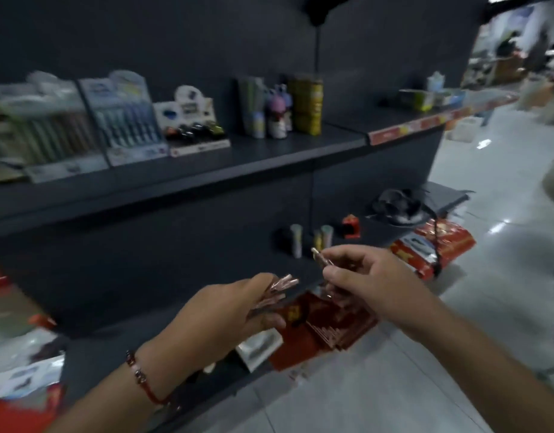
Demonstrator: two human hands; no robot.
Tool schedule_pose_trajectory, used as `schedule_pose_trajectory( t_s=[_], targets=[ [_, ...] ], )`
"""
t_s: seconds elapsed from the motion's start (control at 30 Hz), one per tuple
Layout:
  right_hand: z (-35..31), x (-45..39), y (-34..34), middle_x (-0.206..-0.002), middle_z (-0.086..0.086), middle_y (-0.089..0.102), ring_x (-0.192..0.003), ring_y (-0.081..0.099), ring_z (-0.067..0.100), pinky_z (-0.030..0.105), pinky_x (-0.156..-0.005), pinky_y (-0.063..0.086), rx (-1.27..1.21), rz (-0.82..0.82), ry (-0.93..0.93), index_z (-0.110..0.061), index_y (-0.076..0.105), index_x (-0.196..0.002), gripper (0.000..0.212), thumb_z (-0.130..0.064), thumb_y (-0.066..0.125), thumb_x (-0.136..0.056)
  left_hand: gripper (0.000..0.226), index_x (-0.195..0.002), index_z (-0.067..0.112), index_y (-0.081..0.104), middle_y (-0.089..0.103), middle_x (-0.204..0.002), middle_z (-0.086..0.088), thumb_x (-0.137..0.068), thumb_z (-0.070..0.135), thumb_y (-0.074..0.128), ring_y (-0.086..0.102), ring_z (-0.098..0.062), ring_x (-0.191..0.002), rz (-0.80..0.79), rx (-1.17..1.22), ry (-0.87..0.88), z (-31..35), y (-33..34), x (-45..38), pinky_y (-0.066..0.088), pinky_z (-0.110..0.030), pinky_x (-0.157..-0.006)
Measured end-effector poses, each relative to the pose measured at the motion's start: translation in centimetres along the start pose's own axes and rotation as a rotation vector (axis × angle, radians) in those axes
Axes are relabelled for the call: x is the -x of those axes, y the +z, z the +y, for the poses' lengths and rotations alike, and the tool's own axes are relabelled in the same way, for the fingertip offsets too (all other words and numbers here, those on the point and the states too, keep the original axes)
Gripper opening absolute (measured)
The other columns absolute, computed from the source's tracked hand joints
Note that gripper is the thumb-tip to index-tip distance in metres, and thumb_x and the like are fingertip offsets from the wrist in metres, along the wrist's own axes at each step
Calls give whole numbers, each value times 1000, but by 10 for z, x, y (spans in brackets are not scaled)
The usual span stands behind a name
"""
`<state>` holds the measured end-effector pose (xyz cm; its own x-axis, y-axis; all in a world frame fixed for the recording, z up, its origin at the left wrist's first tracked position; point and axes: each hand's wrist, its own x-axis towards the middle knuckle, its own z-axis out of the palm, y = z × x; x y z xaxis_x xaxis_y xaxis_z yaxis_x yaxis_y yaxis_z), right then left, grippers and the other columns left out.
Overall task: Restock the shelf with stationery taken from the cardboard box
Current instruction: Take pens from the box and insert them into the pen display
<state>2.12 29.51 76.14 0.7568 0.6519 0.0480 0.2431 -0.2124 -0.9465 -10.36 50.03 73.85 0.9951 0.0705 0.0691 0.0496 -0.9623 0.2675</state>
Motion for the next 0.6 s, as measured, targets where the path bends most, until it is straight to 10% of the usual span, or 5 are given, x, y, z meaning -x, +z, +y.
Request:
schedule_pose_trajectory(
  t_s=[0.13, 0.6],
  targets=[
    [-49, -83, 78, -89, 7, 74, -86, 70, 30, 46, -85, 55, -6, -81, -150, -26, 75, -96, 11, -19, 71, -88, 30, -117, 45, 39, 53, -94, 28, -92, 60, 47, 58, -4, -82, 133, -68, -90, -106, -44, 16, 44, -21, -70],
    [-125, -330, 261, -76, 2, 73, -71, 72, 13, 25, -61, 55, -855, -31, 95, -15, 59, -88, 9, -10, 57, -95, 34, -123, 45, 39, 63, -106, 19, -94, 62, 34, 62, -10, -88, 314, -210, -386, -326, -148, 40, 46, -28, -68]
  ],
)
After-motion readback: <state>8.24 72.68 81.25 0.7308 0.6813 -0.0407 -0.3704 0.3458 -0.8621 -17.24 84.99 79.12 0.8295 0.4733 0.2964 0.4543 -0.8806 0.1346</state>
